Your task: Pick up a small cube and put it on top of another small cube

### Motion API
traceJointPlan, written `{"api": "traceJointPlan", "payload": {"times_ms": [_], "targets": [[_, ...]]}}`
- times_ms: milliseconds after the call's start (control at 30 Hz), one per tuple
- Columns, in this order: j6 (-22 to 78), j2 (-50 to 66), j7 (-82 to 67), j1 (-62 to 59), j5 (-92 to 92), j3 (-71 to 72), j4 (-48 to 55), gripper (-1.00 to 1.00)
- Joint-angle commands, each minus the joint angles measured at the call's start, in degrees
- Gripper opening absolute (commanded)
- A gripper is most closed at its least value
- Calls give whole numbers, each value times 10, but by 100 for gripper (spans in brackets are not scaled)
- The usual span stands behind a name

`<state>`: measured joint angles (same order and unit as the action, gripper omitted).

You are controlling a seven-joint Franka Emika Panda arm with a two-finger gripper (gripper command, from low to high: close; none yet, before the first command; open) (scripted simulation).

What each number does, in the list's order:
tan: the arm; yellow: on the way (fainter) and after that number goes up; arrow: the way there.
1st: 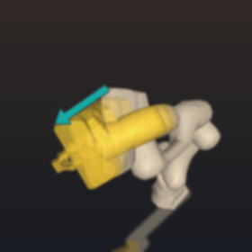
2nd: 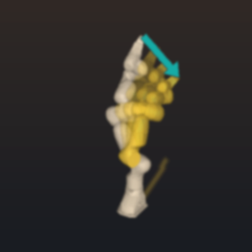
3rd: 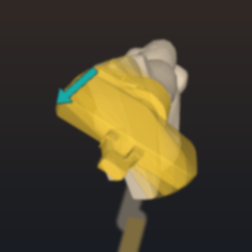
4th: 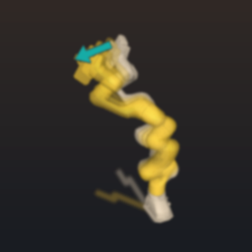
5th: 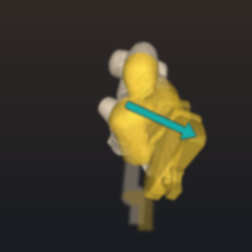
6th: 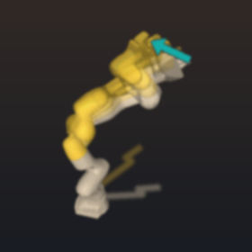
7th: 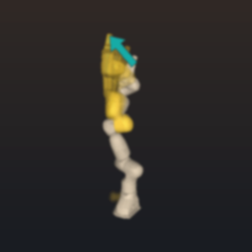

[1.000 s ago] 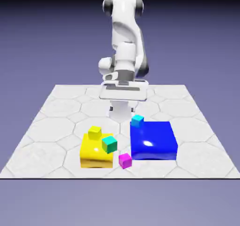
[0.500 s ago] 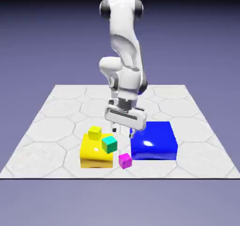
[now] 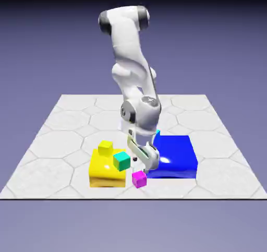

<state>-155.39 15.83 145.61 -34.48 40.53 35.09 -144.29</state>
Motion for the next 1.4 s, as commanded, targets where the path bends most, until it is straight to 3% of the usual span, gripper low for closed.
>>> {"api": "traceJointPlan", "payload": {"times_ms": [0, 233, 267, 533, 733, 967, 1367], "targets": [[-6, 17, 19, 12, 25, -17, 8, 0], [-44, 122, 134, 84, 175, -119, 55, 0], [-44, 122, 134, 84, 175, -119, 55, -100], [0, 0, 1, 0, 1, 0, 0, -100], [59, 4, -149, 20, 58, 17, 65, -100], [158, -124, -290, 3, -66, 5, 63, -100], [200, -329, -231, -60, -364, -47, -60, -100]]}}
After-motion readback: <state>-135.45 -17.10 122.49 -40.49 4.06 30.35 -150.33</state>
